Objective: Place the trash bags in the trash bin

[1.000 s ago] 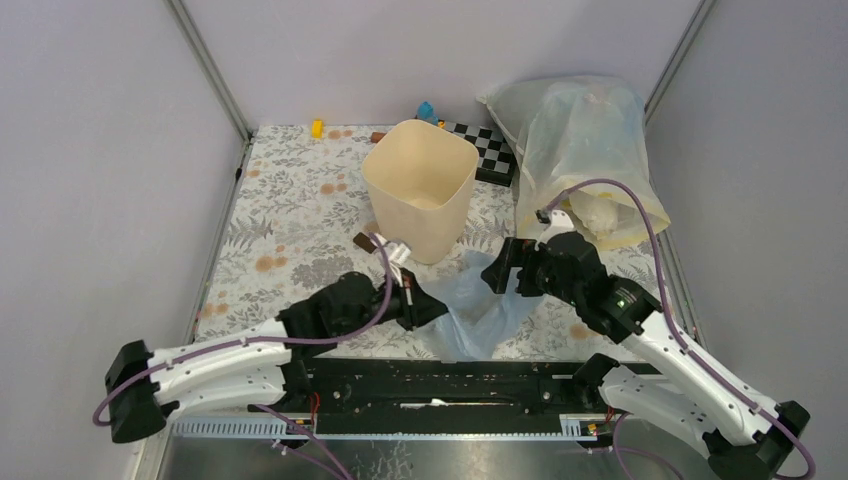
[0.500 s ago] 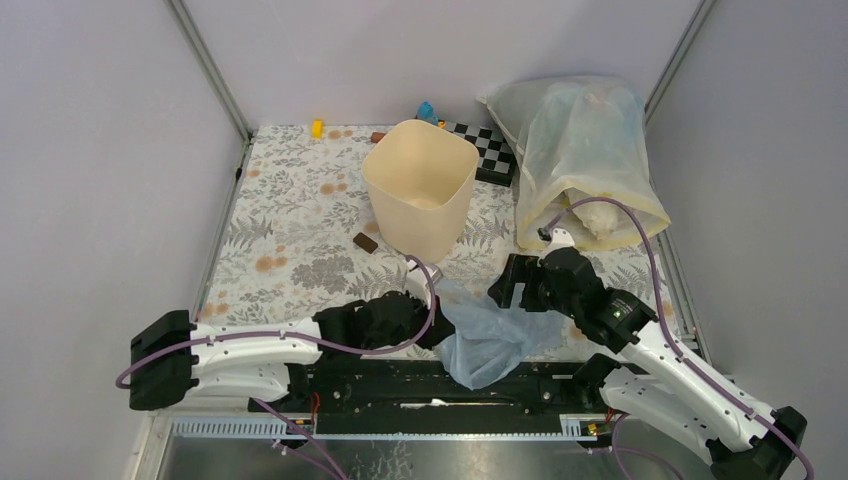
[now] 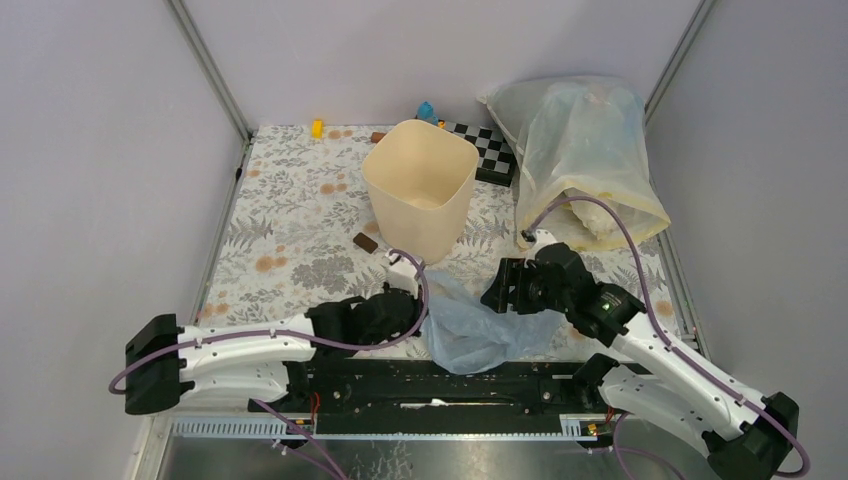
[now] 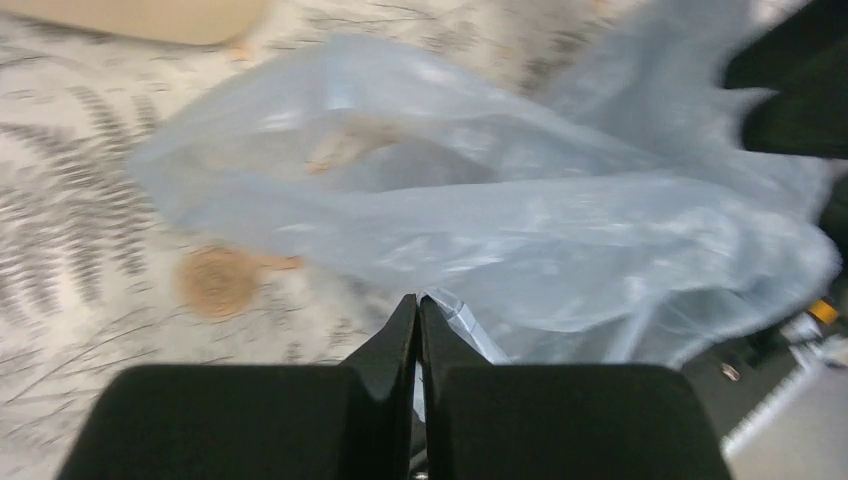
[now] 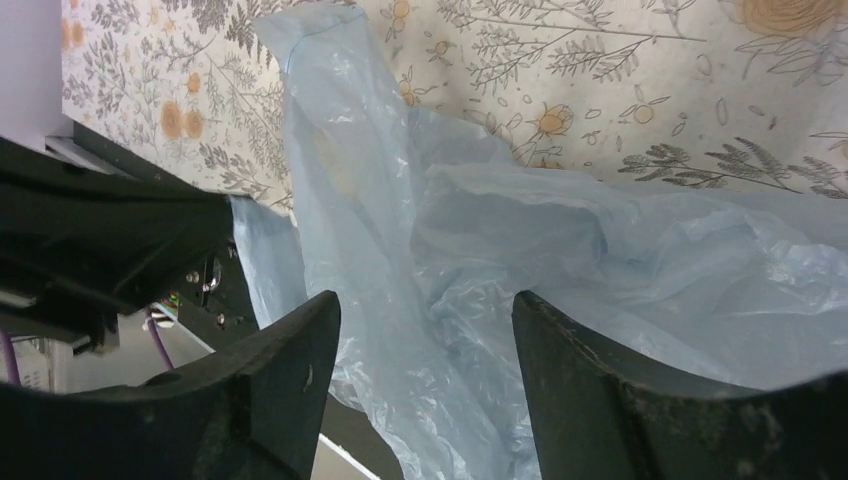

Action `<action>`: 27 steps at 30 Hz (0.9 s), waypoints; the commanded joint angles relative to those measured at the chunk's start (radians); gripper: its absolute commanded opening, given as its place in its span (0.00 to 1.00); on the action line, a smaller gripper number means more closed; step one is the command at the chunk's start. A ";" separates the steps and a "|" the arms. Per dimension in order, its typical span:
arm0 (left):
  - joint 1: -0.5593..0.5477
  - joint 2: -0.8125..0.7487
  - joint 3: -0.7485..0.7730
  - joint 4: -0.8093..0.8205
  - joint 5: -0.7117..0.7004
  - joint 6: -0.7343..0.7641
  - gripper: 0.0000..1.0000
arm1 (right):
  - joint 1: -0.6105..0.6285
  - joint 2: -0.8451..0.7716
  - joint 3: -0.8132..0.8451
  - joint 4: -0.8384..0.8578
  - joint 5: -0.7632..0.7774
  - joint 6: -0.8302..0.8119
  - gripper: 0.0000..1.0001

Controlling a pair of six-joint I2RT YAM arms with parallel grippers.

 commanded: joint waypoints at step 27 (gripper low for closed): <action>0.311 -0.275 -0.015 -0.333 -0.215 -0.107 0.52 | 0.005 0.188 0.006 0.330 -0.039 -0.300 0.91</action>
